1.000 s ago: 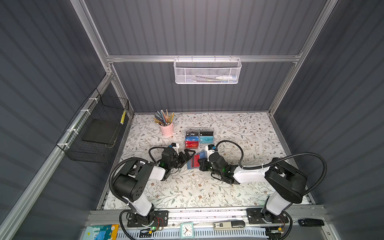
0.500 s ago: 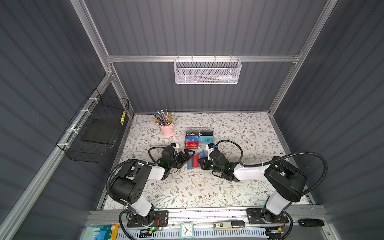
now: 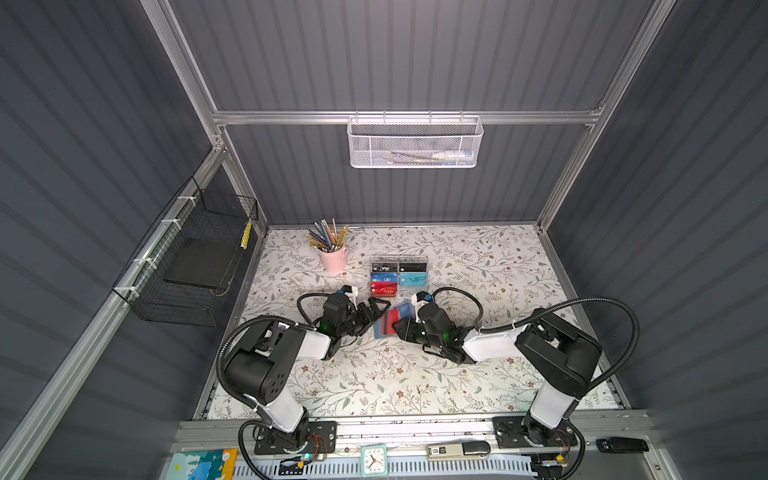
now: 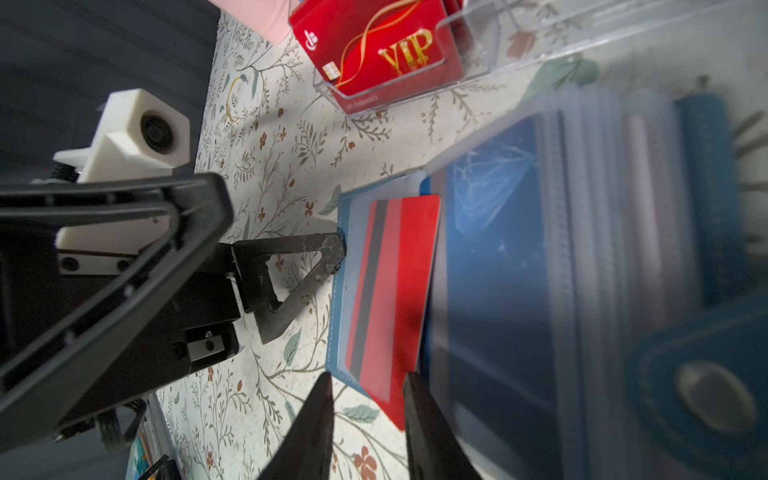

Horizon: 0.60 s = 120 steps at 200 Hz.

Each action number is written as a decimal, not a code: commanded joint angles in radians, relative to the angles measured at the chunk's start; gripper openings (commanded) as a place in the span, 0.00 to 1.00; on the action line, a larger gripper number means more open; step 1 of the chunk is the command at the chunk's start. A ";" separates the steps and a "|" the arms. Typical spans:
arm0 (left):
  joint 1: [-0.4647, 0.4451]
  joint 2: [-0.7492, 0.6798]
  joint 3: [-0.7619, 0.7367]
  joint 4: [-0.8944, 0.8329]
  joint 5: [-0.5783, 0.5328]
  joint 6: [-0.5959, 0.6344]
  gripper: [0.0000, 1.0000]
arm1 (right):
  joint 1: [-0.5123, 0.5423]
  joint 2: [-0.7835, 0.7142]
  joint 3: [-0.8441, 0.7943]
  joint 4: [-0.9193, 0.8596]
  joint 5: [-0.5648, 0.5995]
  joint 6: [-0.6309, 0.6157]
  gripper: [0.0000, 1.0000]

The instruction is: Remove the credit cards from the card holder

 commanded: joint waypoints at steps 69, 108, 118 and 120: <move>0.007 0.049 -0.024 0.022 0.006 -0.012 1.00 | -0.013 0.041 -0.032 0.072 -0.024 0.041 0.32; 0.007 0.048 -0.032 0.022 0.004 -0.007 1.00 | -0.016 0.065 -0.028 0.090 -0.039 0.054 0.32; 0.007 0.048 -0.031 0.024 0.004 -0.007 1.00 | -0.016 0.067 -0.031 0.096 -0.038 0.058 0.32; 0.007 0.050 -0.031 0.024 0.004 -0.007 1.00 | -0.016 0.068 -0.031 0.098 -0.038 0.059 0.32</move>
